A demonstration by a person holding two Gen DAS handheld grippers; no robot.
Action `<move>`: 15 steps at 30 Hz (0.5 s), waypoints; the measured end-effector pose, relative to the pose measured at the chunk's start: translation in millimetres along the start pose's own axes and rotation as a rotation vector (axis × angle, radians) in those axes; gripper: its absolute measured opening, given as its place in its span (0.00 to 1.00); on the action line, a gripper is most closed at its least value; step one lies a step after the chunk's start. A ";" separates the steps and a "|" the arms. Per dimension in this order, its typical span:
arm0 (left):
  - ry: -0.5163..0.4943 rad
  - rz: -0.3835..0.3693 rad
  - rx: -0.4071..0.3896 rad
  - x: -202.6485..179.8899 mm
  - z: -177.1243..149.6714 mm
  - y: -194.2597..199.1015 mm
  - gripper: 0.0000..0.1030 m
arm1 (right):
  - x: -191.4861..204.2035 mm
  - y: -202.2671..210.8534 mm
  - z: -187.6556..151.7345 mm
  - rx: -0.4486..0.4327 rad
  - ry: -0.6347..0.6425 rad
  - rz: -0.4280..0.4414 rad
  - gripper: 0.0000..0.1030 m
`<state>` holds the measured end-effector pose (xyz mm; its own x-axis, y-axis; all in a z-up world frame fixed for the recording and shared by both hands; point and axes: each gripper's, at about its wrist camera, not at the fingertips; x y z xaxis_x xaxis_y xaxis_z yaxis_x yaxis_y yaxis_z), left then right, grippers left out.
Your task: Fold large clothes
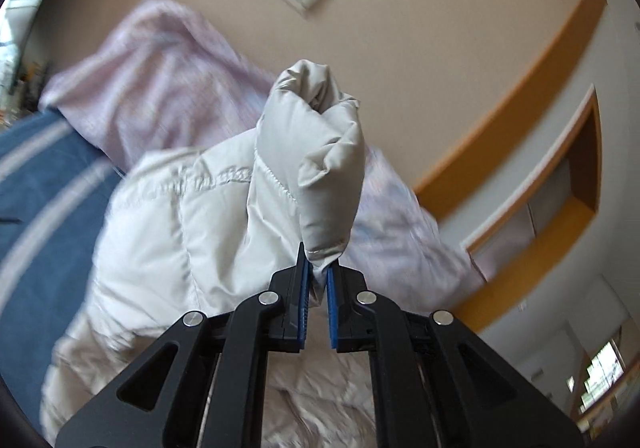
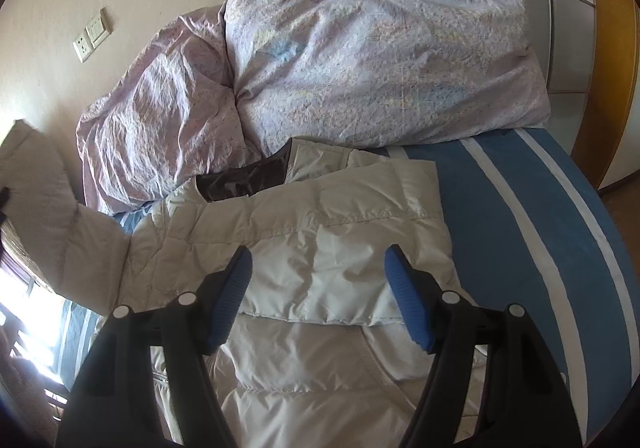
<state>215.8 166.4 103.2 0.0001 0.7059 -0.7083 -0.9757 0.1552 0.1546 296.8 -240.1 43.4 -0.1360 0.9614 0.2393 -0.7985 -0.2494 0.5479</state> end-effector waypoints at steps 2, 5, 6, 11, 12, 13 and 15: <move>-0.023 -0.025 0.084 -11.5 -25.6 -20.5 0.06 | -1.8 -0.2 0.1 0.000 -0.003 0.000 0.67; -0.048 -0.054 0.218 -24.5 -60.3 -48.4 0.06 | -3.2 -2.9 -0.5 0.008 -0.004 0.000 0.67; -0.056 -0.058 0.255 -27.7 -70.2 -56.4 0.06 | -4.2 -4.1 -0.5 0.012 -0.007 0.001 0.67; -0.121 -0.009 0.441 -30.1 -125.1 -93.2 0.14 | -6.9 -9.5 -1.5 0.023 -0.021 0.000 0.67; -0.117 -0.007 0.463 -29.1 -132.8 -95.2 0.19 | -7.1 -11.2 -1.9 0.027 -0.023 0.001 0.67; -0.110 -0.007 0.485 -26.5 -140.4 -96.8 0.32 | -7.0 -13.4 -2.5 0.035 -0.028 0.005 0.67; -0.097 -0.012 0.503 -24.2 -149.4 -91.9 0.51 | -5.6 -18.0 -3.5 0.059 -0.042 0.029 0.67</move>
<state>272.7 31.8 3.2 0.0542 0.7595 -0.6482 -0.7491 0.4602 0.4765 309.9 -240.6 29.5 -0.1328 0.9482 0.2886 -0.7587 -0.2846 0.5860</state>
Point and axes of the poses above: each gripper's, at about its wrist camera, not at the fingertips, and y roughly against the way its jaws point, x to its left, z to its top, and after that the axes turned 13 degrees about -x, right-handed
